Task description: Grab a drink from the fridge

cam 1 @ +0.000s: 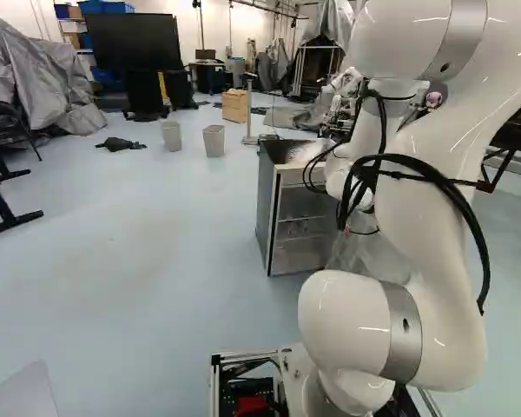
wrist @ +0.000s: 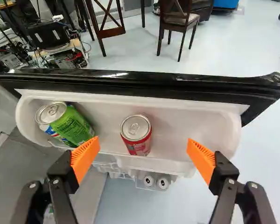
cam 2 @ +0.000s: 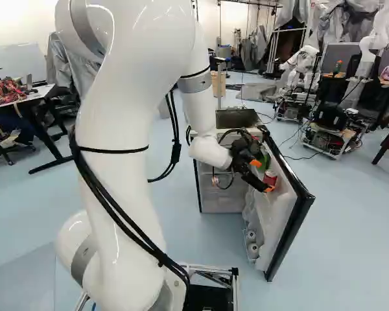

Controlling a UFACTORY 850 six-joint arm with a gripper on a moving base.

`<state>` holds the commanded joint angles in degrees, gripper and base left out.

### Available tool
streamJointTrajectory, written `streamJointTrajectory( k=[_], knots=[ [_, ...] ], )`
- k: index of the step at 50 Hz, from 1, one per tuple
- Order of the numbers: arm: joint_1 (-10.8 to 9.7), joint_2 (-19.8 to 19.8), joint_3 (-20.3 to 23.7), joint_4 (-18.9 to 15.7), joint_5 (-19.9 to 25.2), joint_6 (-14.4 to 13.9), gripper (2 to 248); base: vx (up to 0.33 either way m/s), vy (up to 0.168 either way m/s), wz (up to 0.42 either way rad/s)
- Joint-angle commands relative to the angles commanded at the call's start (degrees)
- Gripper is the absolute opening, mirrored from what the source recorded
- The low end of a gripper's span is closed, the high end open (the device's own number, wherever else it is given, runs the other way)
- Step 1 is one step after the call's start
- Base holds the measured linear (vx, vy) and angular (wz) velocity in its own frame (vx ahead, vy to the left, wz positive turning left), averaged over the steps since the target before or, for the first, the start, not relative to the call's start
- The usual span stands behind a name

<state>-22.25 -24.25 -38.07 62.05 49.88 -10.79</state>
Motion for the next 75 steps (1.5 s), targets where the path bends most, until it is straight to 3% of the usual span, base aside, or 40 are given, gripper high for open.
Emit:
streamJointTrajectory(
  k=[38, 75],
  knots=[
    [-1.8, -3.2, -4.6, 0.0, 0.0, 0.0, 247, 0.0, 0.0, 0.0],
    [-2.0, -4.7, -5.4, 0.0, 0.0, 0.0, 247, 0.0, 0.0, 0.0]
  ],
)
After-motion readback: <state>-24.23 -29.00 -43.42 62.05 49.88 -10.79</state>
